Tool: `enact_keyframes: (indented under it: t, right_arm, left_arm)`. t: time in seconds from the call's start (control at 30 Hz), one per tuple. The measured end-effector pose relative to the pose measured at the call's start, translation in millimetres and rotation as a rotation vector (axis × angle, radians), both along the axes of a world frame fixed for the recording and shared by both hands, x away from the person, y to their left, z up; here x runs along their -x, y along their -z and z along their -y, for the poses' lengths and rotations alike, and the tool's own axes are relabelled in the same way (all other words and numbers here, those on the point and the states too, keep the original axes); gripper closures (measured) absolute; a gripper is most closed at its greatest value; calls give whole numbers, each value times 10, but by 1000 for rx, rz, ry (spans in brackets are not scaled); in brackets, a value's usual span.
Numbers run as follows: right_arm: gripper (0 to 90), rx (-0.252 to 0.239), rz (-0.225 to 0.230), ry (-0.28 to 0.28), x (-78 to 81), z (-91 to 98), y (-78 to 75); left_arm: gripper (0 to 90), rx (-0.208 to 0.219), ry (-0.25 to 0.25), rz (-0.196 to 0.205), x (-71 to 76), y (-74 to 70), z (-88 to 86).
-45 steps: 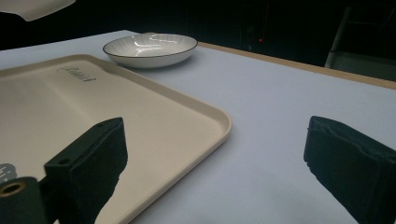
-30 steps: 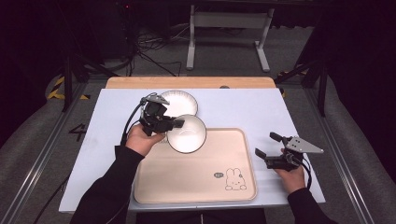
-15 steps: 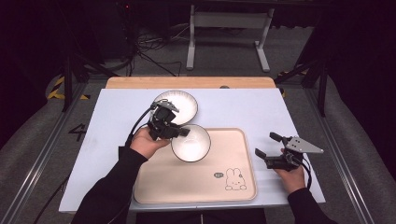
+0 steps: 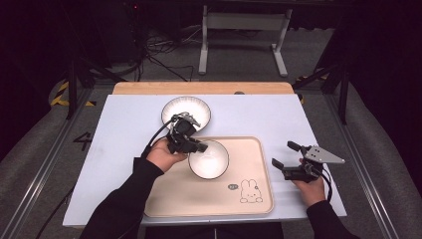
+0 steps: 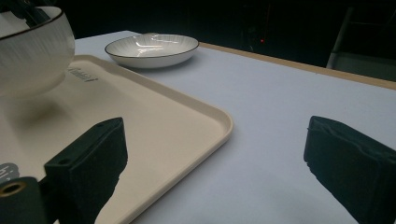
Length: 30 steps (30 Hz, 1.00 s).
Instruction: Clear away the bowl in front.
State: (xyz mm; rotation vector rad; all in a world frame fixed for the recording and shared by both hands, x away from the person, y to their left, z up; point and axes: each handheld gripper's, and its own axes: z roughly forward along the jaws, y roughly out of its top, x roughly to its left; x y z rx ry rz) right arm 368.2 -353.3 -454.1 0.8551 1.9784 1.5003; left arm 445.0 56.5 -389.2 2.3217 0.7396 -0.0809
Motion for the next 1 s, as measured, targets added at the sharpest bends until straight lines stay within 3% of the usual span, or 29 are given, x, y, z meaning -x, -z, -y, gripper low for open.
enact_keyframes:
  t: [0.53, 1.0]
  right_arm:
    - [65, -6, 0, 1, -4, 6, 1]
    - [65, -8, -2, -3, -9, 10, 1]
  left_arm:
    - [799, -46, 27, -46, -35, 218, 128]
    - [799, -27, 24, -82, -51, 280, 141]
